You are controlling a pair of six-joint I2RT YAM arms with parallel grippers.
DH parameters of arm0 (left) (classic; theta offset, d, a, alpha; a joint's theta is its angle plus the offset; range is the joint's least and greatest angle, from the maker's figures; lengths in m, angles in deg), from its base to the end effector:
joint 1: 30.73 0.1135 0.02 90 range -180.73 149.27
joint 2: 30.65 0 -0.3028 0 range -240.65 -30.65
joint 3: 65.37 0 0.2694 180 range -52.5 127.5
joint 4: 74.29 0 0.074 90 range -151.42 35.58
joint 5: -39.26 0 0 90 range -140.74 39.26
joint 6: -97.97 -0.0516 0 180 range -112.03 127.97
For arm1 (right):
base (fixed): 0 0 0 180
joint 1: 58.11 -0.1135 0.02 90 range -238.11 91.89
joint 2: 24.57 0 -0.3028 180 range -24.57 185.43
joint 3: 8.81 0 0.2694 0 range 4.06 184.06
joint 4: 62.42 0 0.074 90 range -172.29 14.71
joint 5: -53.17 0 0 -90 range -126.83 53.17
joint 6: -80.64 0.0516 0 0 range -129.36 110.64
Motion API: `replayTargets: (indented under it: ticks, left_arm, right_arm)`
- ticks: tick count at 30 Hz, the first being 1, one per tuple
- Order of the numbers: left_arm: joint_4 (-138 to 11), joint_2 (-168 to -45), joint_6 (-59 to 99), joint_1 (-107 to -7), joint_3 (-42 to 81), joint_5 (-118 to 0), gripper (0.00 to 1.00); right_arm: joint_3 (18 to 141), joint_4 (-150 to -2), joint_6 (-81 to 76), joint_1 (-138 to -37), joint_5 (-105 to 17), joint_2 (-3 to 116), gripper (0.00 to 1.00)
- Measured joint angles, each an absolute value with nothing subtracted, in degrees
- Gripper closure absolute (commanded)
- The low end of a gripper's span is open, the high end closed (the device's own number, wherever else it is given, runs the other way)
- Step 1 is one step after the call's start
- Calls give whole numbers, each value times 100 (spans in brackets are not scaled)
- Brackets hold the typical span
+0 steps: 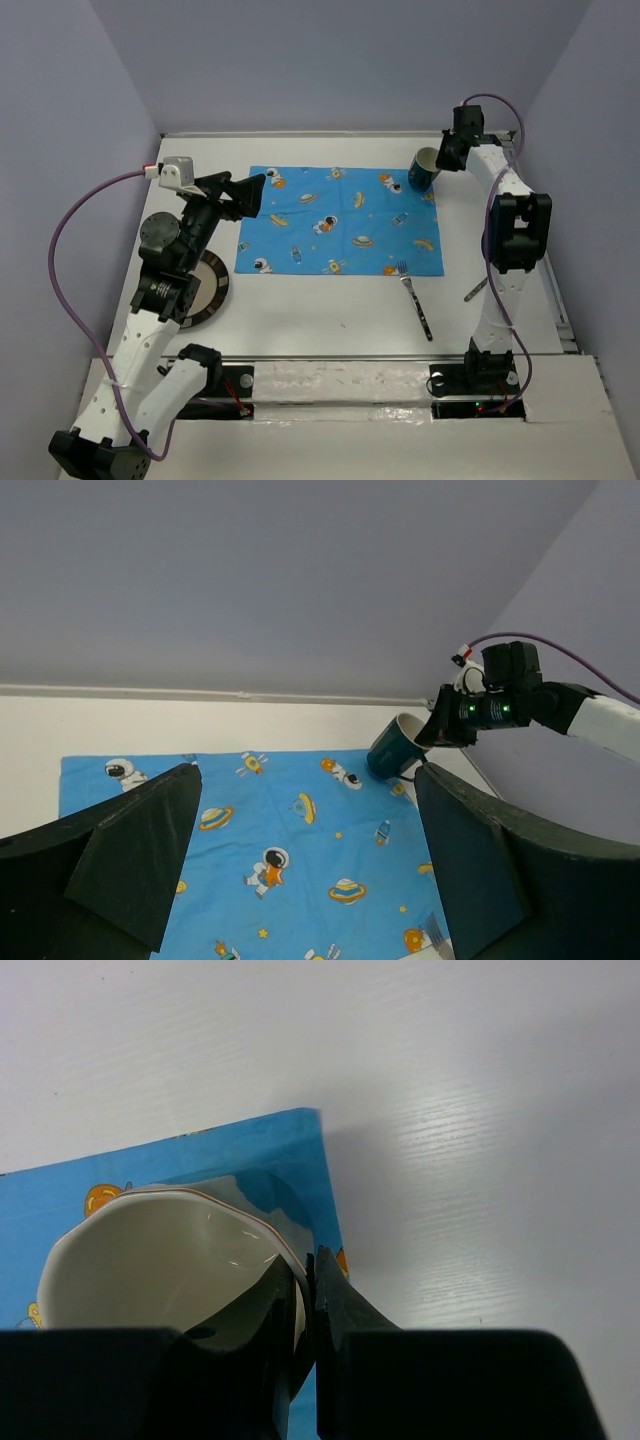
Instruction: Set the dinner table for one person
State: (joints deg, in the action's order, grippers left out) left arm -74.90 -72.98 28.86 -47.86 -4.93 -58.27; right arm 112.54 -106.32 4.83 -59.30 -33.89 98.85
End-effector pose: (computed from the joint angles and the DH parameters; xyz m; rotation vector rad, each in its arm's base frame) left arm 0.1612 -0.0568 0.4413 0.0748 1.2717 -0.6553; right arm 0.5432 0.0086 0.2662 0.2931 2.3547 0.0680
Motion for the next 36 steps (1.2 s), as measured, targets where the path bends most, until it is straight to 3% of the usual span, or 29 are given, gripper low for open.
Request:
replayTargets:
  ticks: [17, 23, 27, 36]
  left_arm:
    - [-7490, -7328, 2892, -4786, -493, -5827, 1]
    - [-7492, -7328, 2892, -4786, -491, -5827, 1]
    - [-7492, -7328, 2894, -4786, -493, -5827, 1]
    - [-7490, -7328, 2892, -4786, -491, -5819, 1]
  right_arm:
    - [11578, -10907, 455, -5930, -3815, 10175, 99]
    - [11825, -11056, 402, -5930, -3887, 10342, 74]
    - [11952, -11086, 455, -5930, -4016, 10352, 50]
    - [11914, -11043, 590, -5950, -4381, 9992, 48]
